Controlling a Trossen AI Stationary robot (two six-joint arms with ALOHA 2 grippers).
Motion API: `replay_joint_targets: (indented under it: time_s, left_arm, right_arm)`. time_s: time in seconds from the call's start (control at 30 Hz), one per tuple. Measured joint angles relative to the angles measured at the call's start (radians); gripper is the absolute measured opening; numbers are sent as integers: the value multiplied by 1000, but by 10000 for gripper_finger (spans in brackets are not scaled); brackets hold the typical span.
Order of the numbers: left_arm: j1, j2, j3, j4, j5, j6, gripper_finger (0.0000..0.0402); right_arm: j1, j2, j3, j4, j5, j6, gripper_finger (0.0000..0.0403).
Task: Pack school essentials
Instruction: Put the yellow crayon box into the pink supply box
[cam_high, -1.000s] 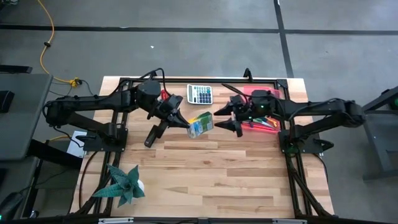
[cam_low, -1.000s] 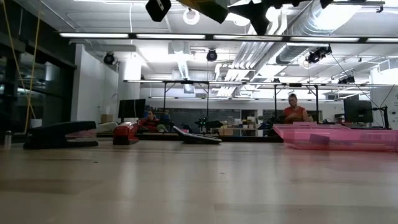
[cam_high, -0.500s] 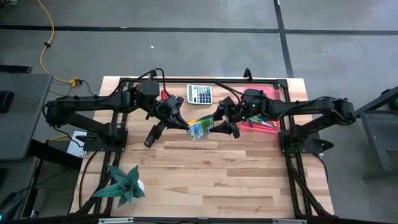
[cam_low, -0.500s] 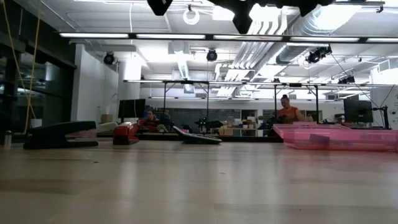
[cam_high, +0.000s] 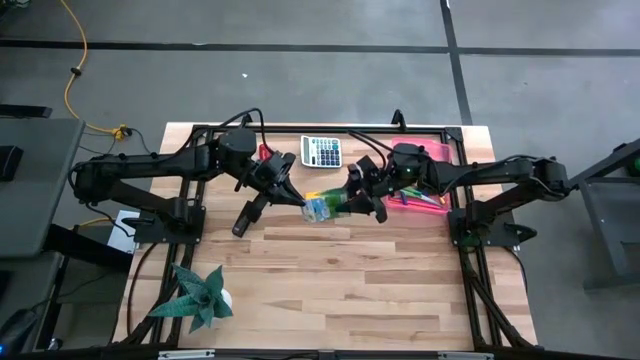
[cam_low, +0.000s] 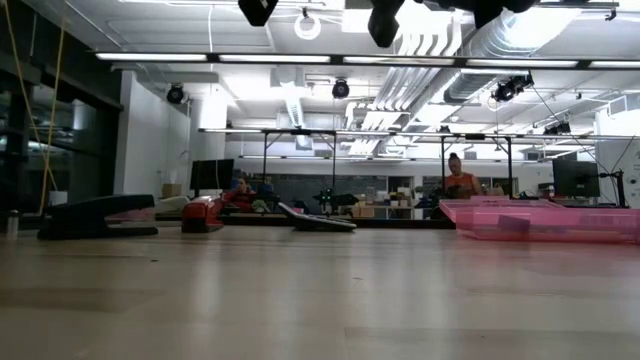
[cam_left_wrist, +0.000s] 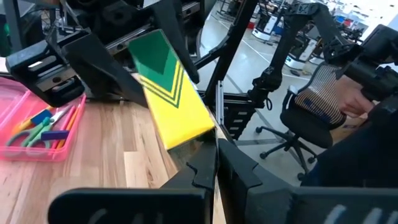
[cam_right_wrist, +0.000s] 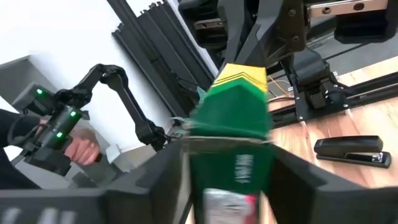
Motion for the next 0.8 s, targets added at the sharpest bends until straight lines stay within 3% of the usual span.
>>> replay_joint_targets:
  time_s: [0.2, 0.3, 0.47, 0.67, 0.8]
  left_arm:
    - [-1, 0, 0, 5, -5, 0, 0]
    - [-1, -1, 0, 3, -27, -10, 2]
    - [22, -1, 8, -17, -41, -39, 27]
    - [93, -23, 108, -247, -69, 36, 91]
    - [131, -75, 134, -285, -93, 45, 130]
  right_arm:
    - [-1, 0, 0, -2, 10, 0, 75]
    - [-1, 0, -1, -2, 9, 0, 43]
    - [-20, -23, -1, -30, 7, -6, 48]
    - [-76, -138, -1, -181, -4, -87, 77]
    - [-107, -224, -1, -250, 20, -138, 75]
